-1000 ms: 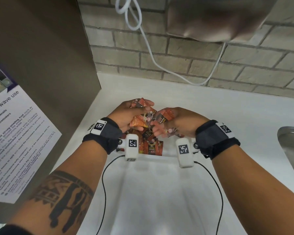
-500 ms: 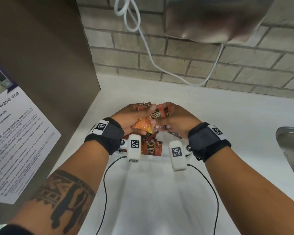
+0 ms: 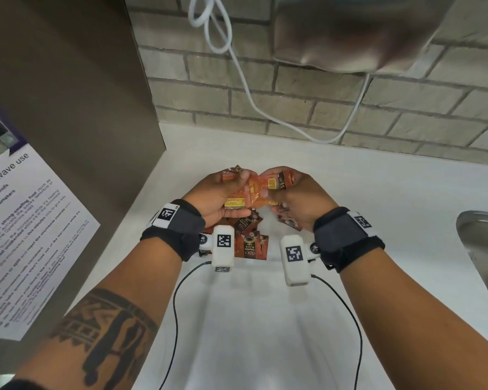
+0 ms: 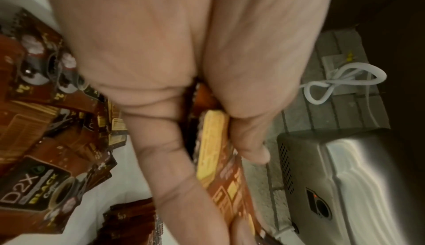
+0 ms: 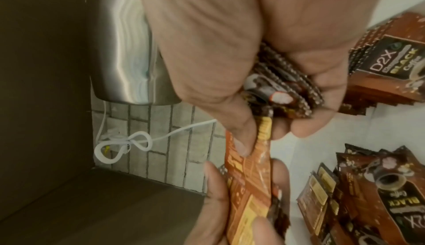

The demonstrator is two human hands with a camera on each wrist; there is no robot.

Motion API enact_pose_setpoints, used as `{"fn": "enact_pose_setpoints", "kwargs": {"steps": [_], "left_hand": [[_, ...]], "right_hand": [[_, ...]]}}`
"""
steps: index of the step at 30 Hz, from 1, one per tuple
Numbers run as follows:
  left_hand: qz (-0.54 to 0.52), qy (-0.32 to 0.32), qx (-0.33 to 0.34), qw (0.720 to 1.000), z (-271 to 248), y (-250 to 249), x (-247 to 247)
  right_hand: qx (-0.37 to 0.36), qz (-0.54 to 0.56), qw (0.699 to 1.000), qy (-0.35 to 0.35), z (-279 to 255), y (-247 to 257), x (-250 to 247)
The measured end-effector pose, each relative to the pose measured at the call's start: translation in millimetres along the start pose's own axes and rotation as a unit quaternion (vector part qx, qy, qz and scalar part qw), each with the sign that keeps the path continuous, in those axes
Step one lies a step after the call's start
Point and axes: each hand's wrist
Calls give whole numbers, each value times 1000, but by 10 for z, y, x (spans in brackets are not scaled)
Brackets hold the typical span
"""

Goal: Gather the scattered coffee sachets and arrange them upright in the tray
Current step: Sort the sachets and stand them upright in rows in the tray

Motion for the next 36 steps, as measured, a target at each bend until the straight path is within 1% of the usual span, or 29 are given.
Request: {"fn": "enact_pose_setpoints", "kwargs": {"steps": [3,5,6,9,11,13,14,16,17,19,21,22,24,26,29,31,33,34,36], "left_hand": [[-31,2,-40,999,12,14,-51],[-44,3,-60,997,12,24,-59],[-46,11,-63,997,14,25,-51],[-55,36,-48,997,-3,6,-4],[-47,24,-22,998,1,4,7],[-44,10,11,999,19,15,-3],[-52,5,23,998,30,21,-5],[-71,-5,37,997,47,25,4],[-75,-9,41,996,55,27,9],[-46,-16,44,998,63,24,27],[33,-21,60,997,84,25,13],[79,-21,72,994,84,16,2],[154,-27,89,984,71,-22,-16],[187,-27,92,978,54,-73,-18],[217,-16,85,972,44,-116,18],[229,-22,83,970,32,-125,60],[199,-41,85,975,27,-120,86],[167,-47,79,982,27,-117,93],[84,-38,54,994,28,-110,89]], "right_hand": [[-78,-45,996,-27,-2,25,-78],[-139,-79,987,-9,-4,43,-94],[-157,-97,983,7,-5,48,-88],[-185,-162,969,35,-5,57,-42],[-190,-174,966,20,9,26,-38],[-175,-136,975,-27,33,-11,-52],[-151,-100,982,-58,43,-25,-58],[-72,-7,992,-104,29,-37,-44],[-27,43,993,-107,8,-21,-28],[28,104,990,-92,-19,2,-26],[36,103,992,-60,-22,37,-62],[32,77,996,-28,-19,51,-93],[38,15,998,57,-20,63,-155],[71,-8,990,124,-2,55,-191],[105,-25,977,182,0,59,-165],[98,-44,969,221,-1,63,-150],[100,-18,968,230,-13,57,-164],[102,4,971,217,-23,63,-172],[79,31,983,160,-32,61,-159]]}}
Point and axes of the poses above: each hand's wrist, its own z-axis towards the middle knuckle, its own x-axis out of the palm, y = z × x, and after that the axes turned 12 degrees about -x, right-handed
